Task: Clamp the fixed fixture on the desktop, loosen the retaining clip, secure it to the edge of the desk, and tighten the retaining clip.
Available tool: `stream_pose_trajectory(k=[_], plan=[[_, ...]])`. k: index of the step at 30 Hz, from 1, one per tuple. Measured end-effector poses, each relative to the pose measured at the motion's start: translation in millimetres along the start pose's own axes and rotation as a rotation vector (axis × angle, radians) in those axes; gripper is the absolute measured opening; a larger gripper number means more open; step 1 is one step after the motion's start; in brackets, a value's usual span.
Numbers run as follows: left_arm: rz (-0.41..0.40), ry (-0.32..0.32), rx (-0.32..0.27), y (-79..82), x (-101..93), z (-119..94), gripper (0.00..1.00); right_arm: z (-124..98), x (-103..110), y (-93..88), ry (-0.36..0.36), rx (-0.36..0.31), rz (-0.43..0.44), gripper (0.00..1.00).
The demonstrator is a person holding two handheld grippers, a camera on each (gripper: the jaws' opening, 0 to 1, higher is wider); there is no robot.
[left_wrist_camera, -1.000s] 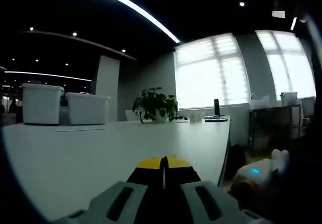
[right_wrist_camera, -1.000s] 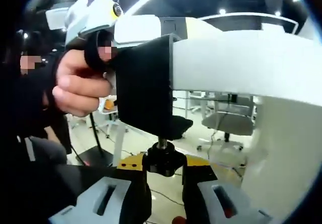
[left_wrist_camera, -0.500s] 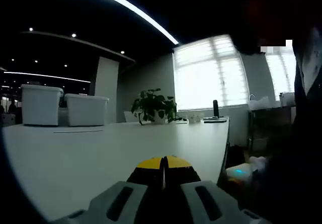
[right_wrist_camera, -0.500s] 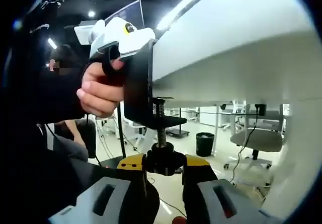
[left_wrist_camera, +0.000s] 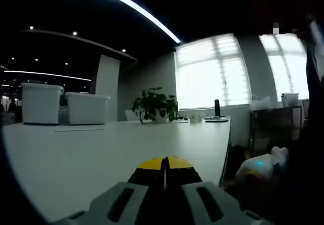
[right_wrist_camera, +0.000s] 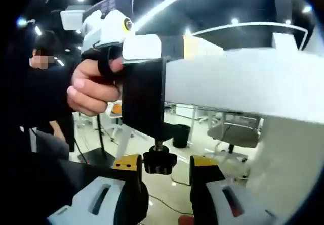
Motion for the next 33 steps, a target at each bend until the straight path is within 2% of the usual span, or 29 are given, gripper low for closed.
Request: stream_pose_trajectory(k=[5,7,9,10,11,13,15,20,26,28,33], plan=[[0.003,0.0,-0.002,0.8,-0.7,0,0.01,-9,5,-2.0,-0.21,0.046,0.008,0.38],[0.003,0.0,-0.002,1.2,-0.9,-1,0.01,-6,12,0.5,-0.26,0.061,0.006,0.39],[0.007,0.001,-0.007,1.8,-1.2,-1,0.01,-7,9,3.8,-0.374,0.051,0.016,0.39],[0.01,0.003,-0.012,2.3,-1.4,-2,0.01,-4,13,2.5,-0.394,0.053,0.049,0.39],[0.011,0.003,-0.013,2.6,-1.4,-2,0.01,0,17,2.1,-0.394,0.064,0.041,0.39],[0.012,0.004,-0.013,3.0,-1.7,-2,0.01,2,15,0.3,-0.457,0.089,0.031,0.38],[0.014,0.004,-0.016,3.3,-1.7,-3,0.01,8,16,0.1,-0.462,0.082,0.083,0.33],[0.017,-0.001,-0.017,3.8,-2.6,-3,0.01,7,5,-0.1,-0.515,0.102,0.099,0.25],[0.017,0.002,-0.018,4.1,-2.4,-4,0.01,6,5,0.2,-0.506,0.099,0.102,0.23],[0.015,0.002,-0.018,4.2,-2.2,-4,0.01,5,6,0.6,-0.475,0.08,0.095,0.23],[0.013,0.001,-0.013,3.8,-2.0,-4,0.01,6,7,1.6,-0.31,0.062,0.055,0.23]])
Point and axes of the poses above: the point that each gripper's makers call its tool centre point, and the gripper's own axes: z roughly forward along the fingers, x roughly to its left, y roughly out of its top, the point moved 2 cm from there along -z, roughly backward along the fingers, and after that the axes turned 2 degrees about y, right-handed, at the moved point
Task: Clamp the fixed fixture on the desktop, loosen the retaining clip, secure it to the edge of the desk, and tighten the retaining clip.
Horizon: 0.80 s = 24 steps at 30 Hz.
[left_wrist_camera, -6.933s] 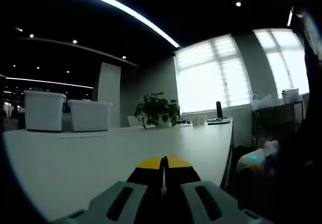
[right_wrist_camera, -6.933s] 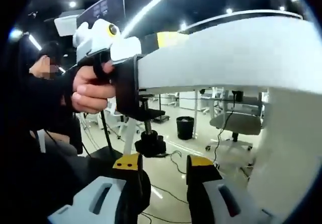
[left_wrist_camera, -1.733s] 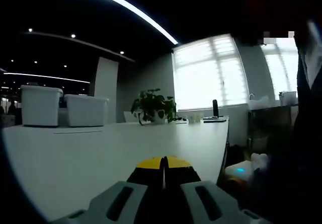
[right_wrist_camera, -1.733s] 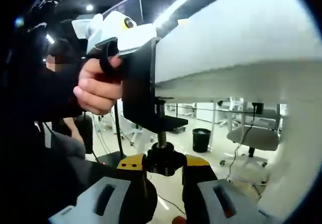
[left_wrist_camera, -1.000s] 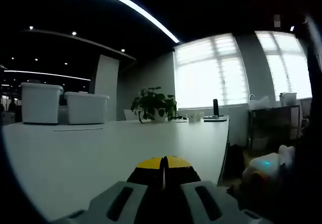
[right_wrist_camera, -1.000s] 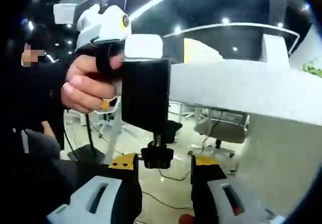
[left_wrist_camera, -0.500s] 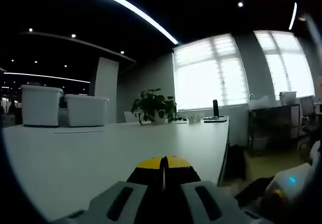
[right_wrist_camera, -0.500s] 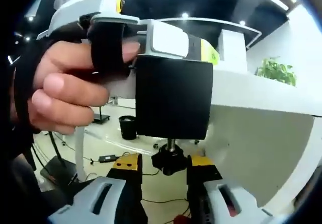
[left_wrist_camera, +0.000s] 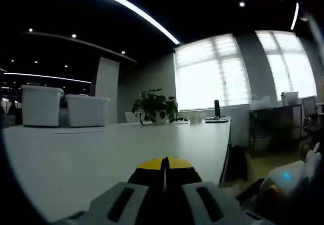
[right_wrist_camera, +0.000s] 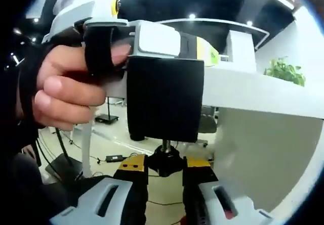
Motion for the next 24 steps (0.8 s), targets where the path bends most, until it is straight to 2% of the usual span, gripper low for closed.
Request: stream_pose_trajectory(k=[4,15,24], plan=[[-0.003,0.001,0.003,-0.4,0.4,0.3,0.01,1.2,0.4,0.5,0.149,-0.027,-0.022,0.22],[-0.012,0.004,0.013,-1.5,3.2,3.3,0.01,1.5,1.9,1.3,0.49,-0.104,-0.061,0.22],[-0.013,0.006,0.014,-2.5,5.0,4.6,0.01,3.6,1.0,-1.2,0.65,-0.164,-0.058,0.23]])
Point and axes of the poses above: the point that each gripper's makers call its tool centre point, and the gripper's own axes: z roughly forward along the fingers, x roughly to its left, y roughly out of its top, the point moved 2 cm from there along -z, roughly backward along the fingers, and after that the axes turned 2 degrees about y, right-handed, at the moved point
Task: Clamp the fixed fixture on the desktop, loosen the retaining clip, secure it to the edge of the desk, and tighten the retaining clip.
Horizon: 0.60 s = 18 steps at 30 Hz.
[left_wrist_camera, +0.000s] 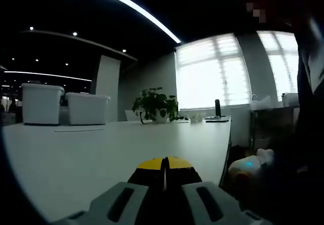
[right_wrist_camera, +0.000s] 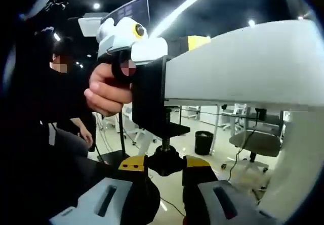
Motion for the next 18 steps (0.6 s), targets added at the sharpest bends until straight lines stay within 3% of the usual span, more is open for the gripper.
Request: stream_pose_trajectory(k=[9,15,18], plan=[[0.001,-0.001,-0.001,-0.3,-0.2,0,0.01,1,1,-3.4,0.038,-0.024,-0.018,0.23],[0.003,-0.001,-0.003,-0.4,-0.3,0,0.01,-4,-6,-11.2,-0.09,0.112,0.001,0.3],[0.005,0.001,-0.005,-0.2,-0.3,0,0.01,-9,-5,-7.0,-0.152,0.103,0.052,0.3]])
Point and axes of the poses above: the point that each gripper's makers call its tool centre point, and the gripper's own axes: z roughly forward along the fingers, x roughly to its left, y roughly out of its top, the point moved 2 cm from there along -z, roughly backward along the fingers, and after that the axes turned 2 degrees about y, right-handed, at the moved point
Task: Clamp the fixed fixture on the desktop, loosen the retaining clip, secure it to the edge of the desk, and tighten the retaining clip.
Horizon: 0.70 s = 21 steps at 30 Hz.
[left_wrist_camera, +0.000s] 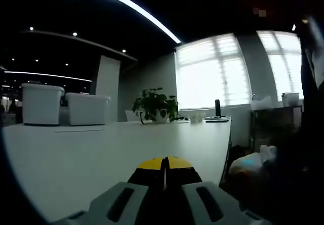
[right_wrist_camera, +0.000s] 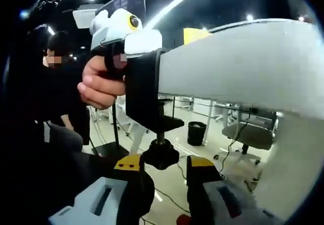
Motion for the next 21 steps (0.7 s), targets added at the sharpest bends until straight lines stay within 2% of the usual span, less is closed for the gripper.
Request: stream_pose_trajectory(k=[2,5,8,10,12,15,18,21], plan=[[-0.002,0.005,0.003,-0.3,0.4,0,0.01,-7,-1,-2.0,-0.071,0.032,0.011,0.31],[-0.005,0.004,0.005,-0.4,0.0,0,0.01,-16,13,-7.0,-0.164,0.079,0.027,0.35],[-0.005,0.0,0.004,-0.1,-1.1,0,0.01,-20,18,-8.7,-0.281,0.085,0.026,0.38],[-0.003,-0.002,0.003,0.0,-1.7,-1,0.01,-20,25,-6.2,-0.363,0.093,-0.008,0.42],[0.001,-0.006,-0.001,0.5,-2.7,-1,0.01,-15,29,-7.5,-0.431,0.093,0.015,0.44],[0.002,-0.013,-0.003,1.1,-4.1,-2,0.01,-11,33,-7.5,-0.499,0.085,0.068,0.48],[0.002,-0.024,-0.003,1.6,-6.1,-4,0.01,-10,32,-1.3,-0.57,0.067,0.061,0.49],[0.0,-0.022,0.0,1.5,-6.1,-4,0.01,-8,32,2.5,-0.6,0.052,0.089,0.49]])
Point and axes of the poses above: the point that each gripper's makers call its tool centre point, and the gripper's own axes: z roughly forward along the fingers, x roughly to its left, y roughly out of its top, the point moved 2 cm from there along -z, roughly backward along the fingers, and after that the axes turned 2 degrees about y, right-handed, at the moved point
